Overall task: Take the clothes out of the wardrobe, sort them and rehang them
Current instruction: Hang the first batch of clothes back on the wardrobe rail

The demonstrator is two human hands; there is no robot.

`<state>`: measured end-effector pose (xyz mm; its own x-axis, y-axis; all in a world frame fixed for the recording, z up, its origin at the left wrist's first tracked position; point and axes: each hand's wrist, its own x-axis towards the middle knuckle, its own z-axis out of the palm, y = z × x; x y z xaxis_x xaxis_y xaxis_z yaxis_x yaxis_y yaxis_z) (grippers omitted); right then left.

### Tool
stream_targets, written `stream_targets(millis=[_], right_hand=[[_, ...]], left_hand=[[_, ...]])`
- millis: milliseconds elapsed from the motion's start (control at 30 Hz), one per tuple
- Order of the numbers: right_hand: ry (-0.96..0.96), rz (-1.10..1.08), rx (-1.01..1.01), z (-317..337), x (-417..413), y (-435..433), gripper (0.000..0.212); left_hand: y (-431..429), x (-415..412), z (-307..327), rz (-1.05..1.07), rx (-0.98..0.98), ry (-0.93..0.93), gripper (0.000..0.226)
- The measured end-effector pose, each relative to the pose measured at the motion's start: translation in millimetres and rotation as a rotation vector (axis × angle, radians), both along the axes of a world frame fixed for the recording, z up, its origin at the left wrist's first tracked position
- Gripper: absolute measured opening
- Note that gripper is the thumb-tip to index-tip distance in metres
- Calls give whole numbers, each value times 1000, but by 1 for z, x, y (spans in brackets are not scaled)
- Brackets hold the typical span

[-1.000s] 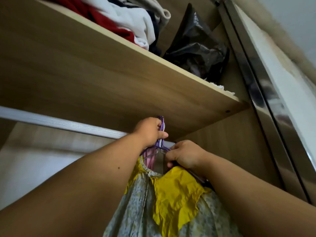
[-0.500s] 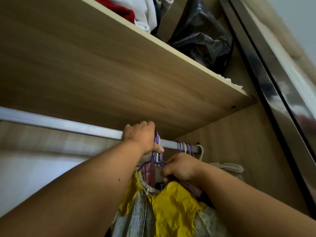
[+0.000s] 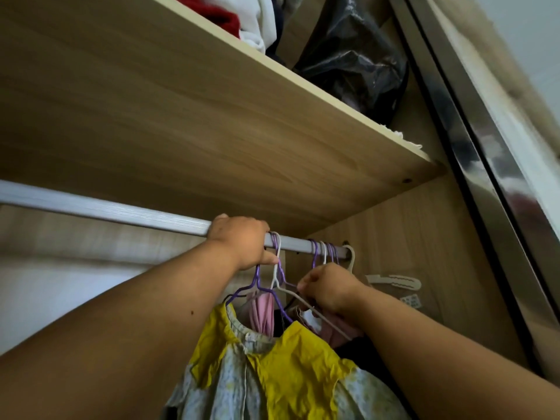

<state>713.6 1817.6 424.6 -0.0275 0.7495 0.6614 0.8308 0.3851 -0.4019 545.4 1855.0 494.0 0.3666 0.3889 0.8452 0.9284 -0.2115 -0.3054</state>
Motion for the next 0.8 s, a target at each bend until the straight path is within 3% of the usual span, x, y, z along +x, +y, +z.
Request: stream_targets(millis=[133,267,400,500,800], right_hand=[[-2,-32,-11,2,1,-1,22],[17,100,31,-8,-3,-5,37],[-352,-176,116,-11,-9,-14,26],[-340,-198,155,-9,-12,-17,15],[-333,-216,266,14,-24,-33,13]], left_hand=[[1,-3,-9,40,39,36,78],[0,-8,-17,16,74,67,83],[-7,-11,-14,14,53,74,81],[-10,-13,-13,33,18,69,83],[-15,-18,-10,35,-25,13,105]])
